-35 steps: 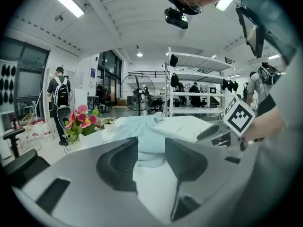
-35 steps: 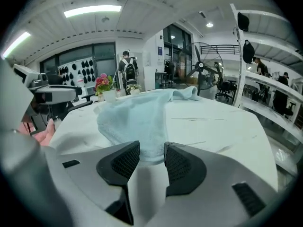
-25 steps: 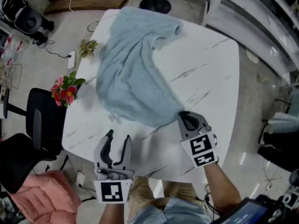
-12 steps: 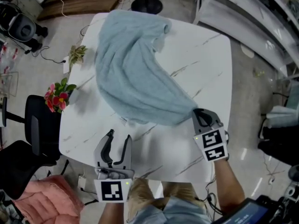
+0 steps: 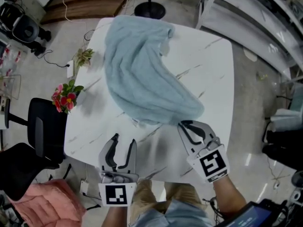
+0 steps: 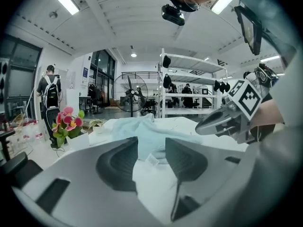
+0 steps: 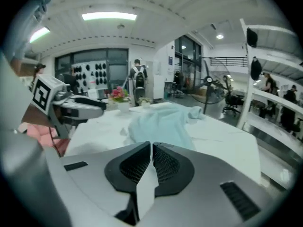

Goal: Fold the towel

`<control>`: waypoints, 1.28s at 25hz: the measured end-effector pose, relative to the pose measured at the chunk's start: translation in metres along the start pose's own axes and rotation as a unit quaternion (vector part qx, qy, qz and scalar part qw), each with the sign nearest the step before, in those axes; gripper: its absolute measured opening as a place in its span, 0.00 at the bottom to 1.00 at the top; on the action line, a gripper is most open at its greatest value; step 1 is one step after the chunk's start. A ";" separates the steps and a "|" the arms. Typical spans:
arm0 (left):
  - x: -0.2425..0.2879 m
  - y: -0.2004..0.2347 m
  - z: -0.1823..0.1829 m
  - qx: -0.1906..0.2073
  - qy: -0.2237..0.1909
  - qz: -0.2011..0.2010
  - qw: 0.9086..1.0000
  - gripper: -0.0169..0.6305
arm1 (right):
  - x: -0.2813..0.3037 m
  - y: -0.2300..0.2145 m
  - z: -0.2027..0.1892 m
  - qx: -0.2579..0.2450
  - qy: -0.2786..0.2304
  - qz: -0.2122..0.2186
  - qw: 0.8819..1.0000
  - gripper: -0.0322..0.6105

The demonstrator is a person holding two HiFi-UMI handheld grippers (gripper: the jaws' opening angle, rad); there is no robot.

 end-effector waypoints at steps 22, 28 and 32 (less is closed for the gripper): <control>-0.061 0.067 -0.032 -0.033 0.011 0.066 0.997 0.31 | 0.103 0.052 0.003 -0.061 0.089 0.035 0.994 0.20; -0.072 0.072 -0.032 -0.030 0.003 0.062 0.998 0.31 | 0.099 0.067 0.007 -0.053 0.108 0.054 0.991 0.09; -0.086 0.075 -0.034 -0.031 -0.001 0.058 0.998 0.31 | 0.080 0.113 0.013 -0.028 0.104 0.103 0.989 0.09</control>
Point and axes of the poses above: the fingertips, and each gripper's own axes: x forward along the fingers, y to its left, z out of its top, the point moved 8 cm from there along -x, backward along the fingers, and after that the axes turned 7 degrees about y, right-handed, at the moved point
